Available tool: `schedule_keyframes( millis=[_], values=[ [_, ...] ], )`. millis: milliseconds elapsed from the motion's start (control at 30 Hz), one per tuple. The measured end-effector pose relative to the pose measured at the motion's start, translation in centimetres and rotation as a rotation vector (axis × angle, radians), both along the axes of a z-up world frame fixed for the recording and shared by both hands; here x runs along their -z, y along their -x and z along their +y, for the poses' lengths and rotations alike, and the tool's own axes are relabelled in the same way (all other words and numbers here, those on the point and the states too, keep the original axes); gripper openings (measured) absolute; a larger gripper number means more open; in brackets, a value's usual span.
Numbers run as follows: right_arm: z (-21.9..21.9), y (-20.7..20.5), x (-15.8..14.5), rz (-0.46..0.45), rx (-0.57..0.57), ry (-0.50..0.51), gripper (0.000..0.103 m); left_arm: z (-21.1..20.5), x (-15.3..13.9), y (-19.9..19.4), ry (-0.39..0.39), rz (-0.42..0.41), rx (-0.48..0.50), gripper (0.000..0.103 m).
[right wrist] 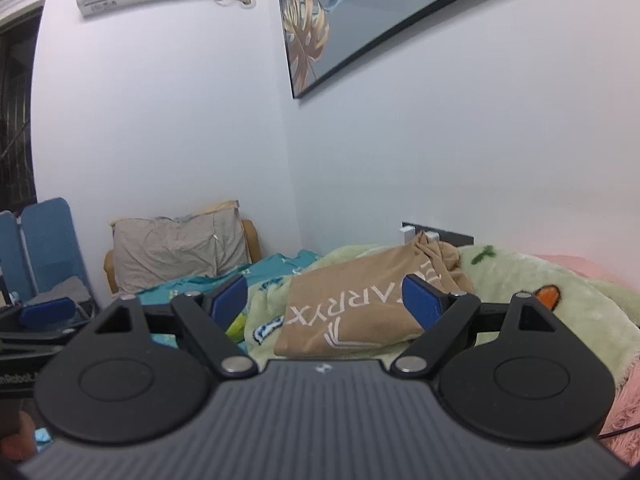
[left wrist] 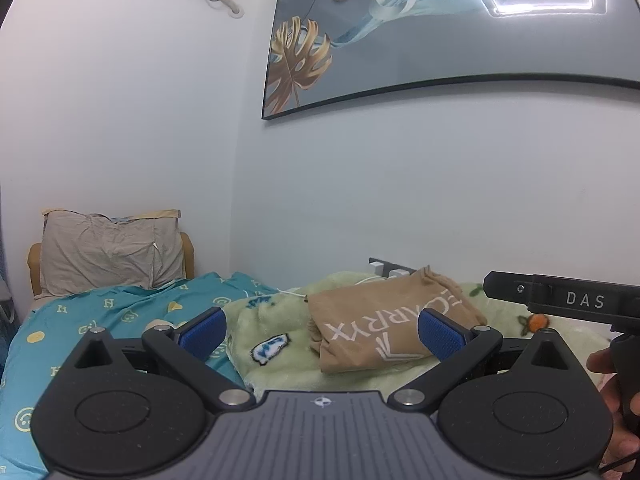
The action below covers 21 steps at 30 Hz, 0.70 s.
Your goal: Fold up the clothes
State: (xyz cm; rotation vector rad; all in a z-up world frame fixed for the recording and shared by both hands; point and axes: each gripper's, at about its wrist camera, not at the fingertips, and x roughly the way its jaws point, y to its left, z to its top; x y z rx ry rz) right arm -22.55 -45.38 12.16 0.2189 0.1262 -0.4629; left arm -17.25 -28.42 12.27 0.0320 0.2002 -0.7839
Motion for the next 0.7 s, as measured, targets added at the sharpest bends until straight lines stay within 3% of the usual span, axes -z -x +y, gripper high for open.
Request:
schedule_keyframes(
  millis=[700],
  values=[
    [1.2, -0.1, 1.1, 0.042, -0.005, 0.023, 0.086, 0.2, 1.0, 0.3, -0.017, -0.011, -0.029, 0.103]
  ],
)
